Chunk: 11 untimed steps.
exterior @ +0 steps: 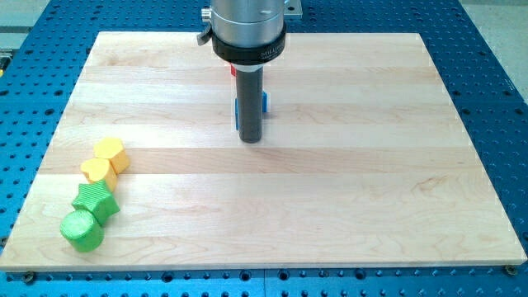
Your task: Nudge the red circle a bit right
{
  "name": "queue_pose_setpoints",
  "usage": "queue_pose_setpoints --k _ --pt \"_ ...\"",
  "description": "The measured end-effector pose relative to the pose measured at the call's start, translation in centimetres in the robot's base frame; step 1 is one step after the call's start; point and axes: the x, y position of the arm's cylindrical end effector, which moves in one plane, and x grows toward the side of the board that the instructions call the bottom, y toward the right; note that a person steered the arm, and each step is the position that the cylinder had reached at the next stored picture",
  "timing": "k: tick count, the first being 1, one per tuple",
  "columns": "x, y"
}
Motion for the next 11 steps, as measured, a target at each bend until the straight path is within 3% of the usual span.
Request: queue_pose_setpoints --k 2,3,4,6,8,9,10,11 --pt "-0.1 -2.2" --pt "-2.2 -8.3" --pt "-4.9 -10.3" --pt "-21.6 -10.2" --pt "-23.6 -5.9" --pt "-22.7 -6.8" --pt "-18.6 -9.6" --pt "-18.4 -8.3"
